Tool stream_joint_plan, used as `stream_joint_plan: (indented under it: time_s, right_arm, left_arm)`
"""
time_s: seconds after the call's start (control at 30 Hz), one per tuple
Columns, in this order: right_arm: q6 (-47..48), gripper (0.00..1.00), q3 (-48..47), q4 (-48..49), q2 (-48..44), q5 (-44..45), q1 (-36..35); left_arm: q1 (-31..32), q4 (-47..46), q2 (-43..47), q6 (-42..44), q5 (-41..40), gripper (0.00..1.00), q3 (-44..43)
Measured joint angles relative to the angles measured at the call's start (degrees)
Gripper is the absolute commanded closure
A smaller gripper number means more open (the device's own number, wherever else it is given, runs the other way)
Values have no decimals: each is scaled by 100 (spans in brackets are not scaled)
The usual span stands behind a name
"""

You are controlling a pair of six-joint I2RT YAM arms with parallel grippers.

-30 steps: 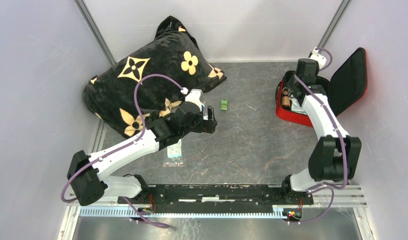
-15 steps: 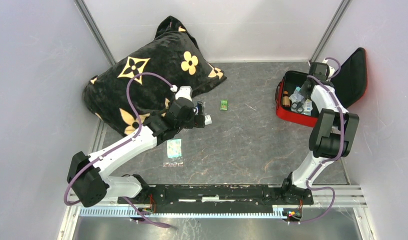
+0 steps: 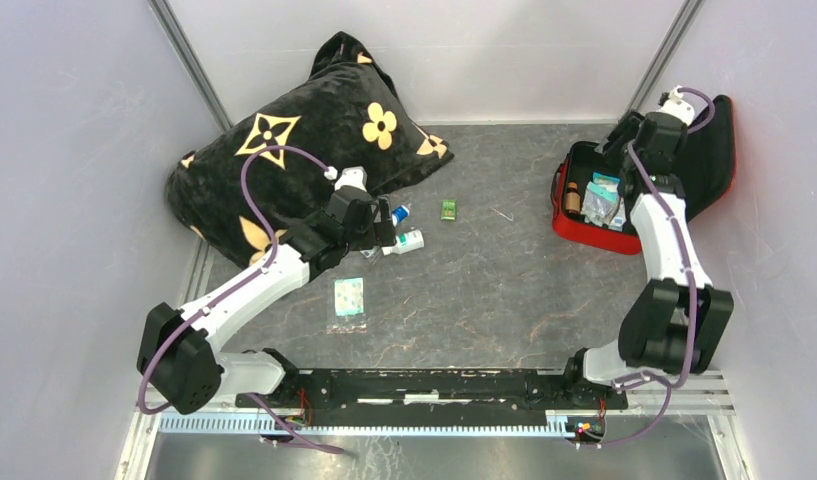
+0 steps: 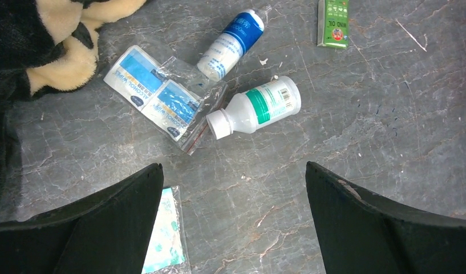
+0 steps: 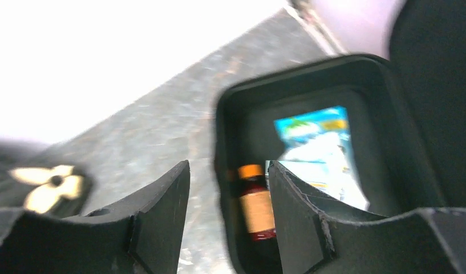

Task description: Organize the medicine kit

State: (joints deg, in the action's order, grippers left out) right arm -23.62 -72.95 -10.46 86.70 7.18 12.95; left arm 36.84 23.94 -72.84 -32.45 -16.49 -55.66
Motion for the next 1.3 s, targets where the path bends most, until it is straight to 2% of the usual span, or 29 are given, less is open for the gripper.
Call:
stream_joint_plan:
  time_s: [0.1, 0.2, 0.27, 0.33, 0.37, 0.5, 0.67, 0.73, 0.83, 1.03, 1.3]
  right_arm:
    - [-136, 40, 365, 658, -476, -568, -304]
    - [-94, 39, 442, 1045, -560, -986, -894]
    - [57, 32, 442, 1102, -496, -1139, -1399]
    - [323, 23, 442, 1097, -365, -1285, -2059]
    - [490, 21, 442, 1086, -284, -1357, -2374]
    - [1449, 22, 439, 1060, 138, -2039, -3294]
    - [3003, 23, 55, 387, 962, -2883, -3635]
    - [3755, 19, -326, -87, 1351, -2898, -3777]
    - [4798, 18, -713, -560, 1755, -2761, -4210]
    - [6188, 21, -610, -752, 1930, -2771, -4916]
    - [7825, 24, -348, -787, 2122, -2997, -5090]
  left_arm:
    - [-48, 0, -68, 0, 2, 0, 0]
    - [-81, 2, -205, 0, 0, 0, -4]
    - [-101, 28, -315, 0, 0, 0, -28]
    - [-111, 57, -372, 0, -4, 0, -63]
    - [-111, 72, -374, 0, -9, 0, -81]
    - [-118, 136, -372, 0, -103, 0, -221]
    - [-164, 339, -181, 42, -254, 0, -286]
    - [-181, 431, -22, 105, -343, 0, -291]
    - [-210, 533, 251, 208, -501, 0, -299]
    - [-275, 656, 610, 409, -767, 0, -302]
    - [-354, 743, 1394, 494, -1314, 0, 39]
